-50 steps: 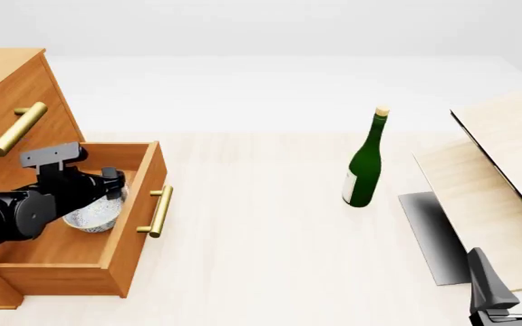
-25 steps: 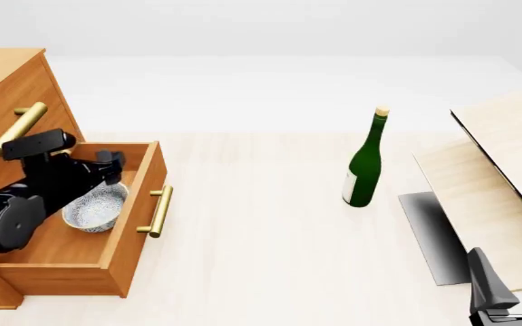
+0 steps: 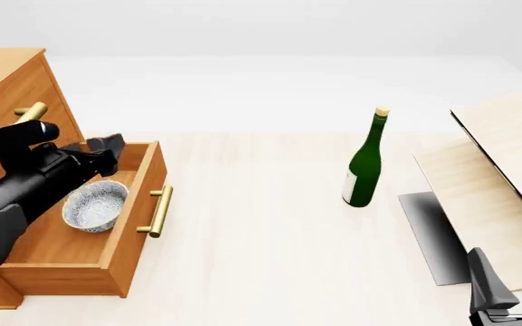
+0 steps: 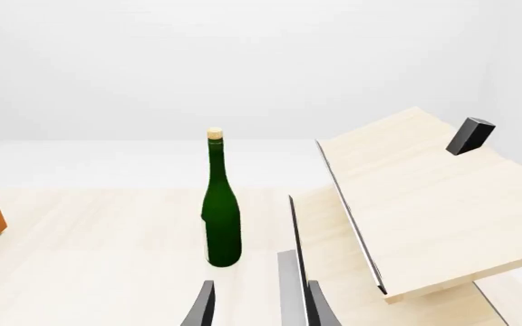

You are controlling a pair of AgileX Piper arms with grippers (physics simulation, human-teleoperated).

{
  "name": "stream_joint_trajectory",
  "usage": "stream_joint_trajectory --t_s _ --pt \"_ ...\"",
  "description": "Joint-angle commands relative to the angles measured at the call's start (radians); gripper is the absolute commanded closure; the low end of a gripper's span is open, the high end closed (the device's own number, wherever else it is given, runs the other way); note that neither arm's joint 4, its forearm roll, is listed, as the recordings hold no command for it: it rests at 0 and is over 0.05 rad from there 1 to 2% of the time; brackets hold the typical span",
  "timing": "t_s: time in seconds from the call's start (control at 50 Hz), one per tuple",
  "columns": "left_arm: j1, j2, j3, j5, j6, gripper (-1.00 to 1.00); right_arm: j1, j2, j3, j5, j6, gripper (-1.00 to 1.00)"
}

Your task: Put the bowl in the bottom drawer of the cabinet.

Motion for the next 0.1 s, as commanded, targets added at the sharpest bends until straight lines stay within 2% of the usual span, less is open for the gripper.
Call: stream_joint_trajectory --t_s 0.02,0.1 --pt "-0.032 -0.087 0.021 -0.012 0.006 -1.0 0.0 -0.001 0.0 0.001 0.0 -1.0" --pt "-0.044 -0.113 0.038 -0.035 0.005 -1.0 0.0 0.0 0.0 0.0 0.0 -1.0"
